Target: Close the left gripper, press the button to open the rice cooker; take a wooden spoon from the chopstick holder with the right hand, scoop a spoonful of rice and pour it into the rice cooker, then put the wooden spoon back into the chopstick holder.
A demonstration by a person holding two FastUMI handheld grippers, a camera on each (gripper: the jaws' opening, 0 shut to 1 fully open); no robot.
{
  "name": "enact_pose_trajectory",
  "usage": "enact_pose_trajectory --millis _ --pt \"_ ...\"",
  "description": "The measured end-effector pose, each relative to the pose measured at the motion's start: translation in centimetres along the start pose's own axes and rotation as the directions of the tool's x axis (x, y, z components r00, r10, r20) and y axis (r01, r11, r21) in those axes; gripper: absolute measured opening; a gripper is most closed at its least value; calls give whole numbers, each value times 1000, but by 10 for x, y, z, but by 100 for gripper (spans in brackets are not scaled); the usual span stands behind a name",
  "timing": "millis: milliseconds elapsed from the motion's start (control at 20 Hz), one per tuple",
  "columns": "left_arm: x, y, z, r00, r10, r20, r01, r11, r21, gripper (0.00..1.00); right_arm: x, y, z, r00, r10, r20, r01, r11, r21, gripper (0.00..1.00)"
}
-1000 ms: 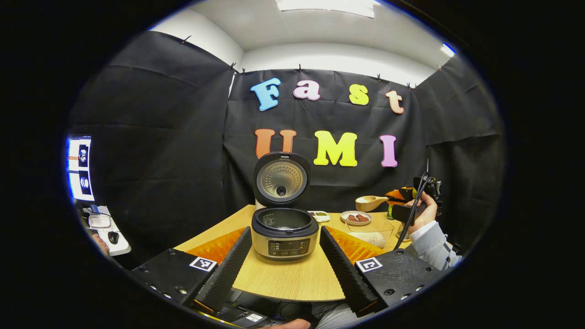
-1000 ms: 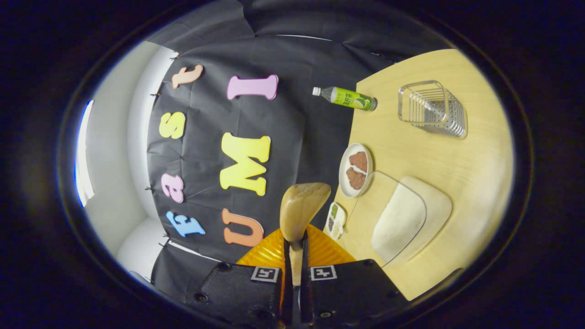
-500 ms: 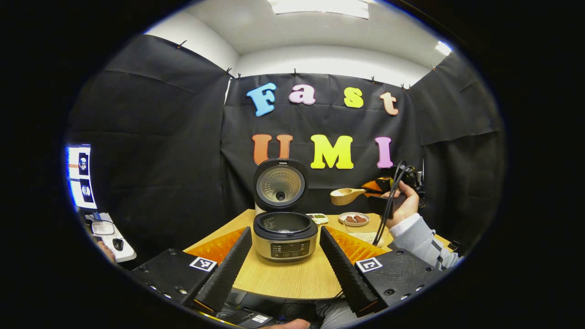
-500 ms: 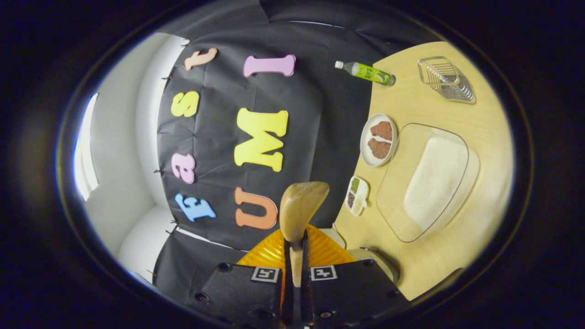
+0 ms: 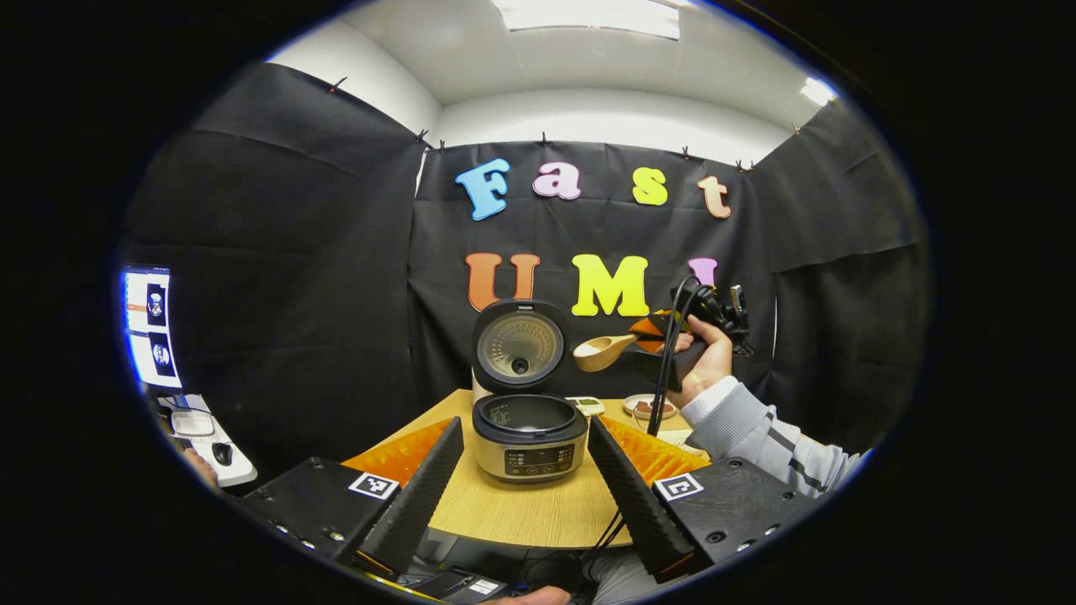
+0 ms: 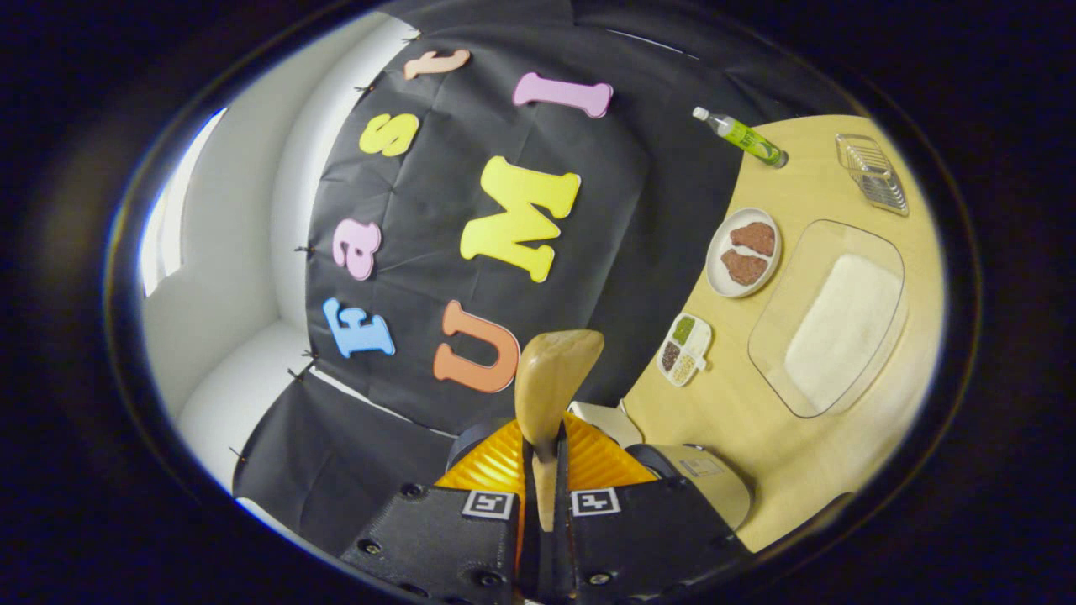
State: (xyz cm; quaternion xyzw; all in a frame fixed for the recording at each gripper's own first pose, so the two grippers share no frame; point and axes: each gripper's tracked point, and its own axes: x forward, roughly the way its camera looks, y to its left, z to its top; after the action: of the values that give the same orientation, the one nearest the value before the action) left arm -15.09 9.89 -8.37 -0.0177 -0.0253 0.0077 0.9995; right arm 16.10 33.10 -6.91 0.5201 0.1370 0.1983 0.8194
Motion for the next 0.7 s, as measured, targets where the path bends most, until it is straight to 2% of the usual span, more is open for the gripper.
enact_pose_trajectory --millis 300,700 --pt "-2 5 -7 1000 -3 -17 3 1000 26 95 21 14 -32 999 -30 -26 25 984 -179 12" --pt "-5 10 -7 1000 1 -15 0 999 38 95 44 11 -50 996 -74 -54 50 934 -353 12"
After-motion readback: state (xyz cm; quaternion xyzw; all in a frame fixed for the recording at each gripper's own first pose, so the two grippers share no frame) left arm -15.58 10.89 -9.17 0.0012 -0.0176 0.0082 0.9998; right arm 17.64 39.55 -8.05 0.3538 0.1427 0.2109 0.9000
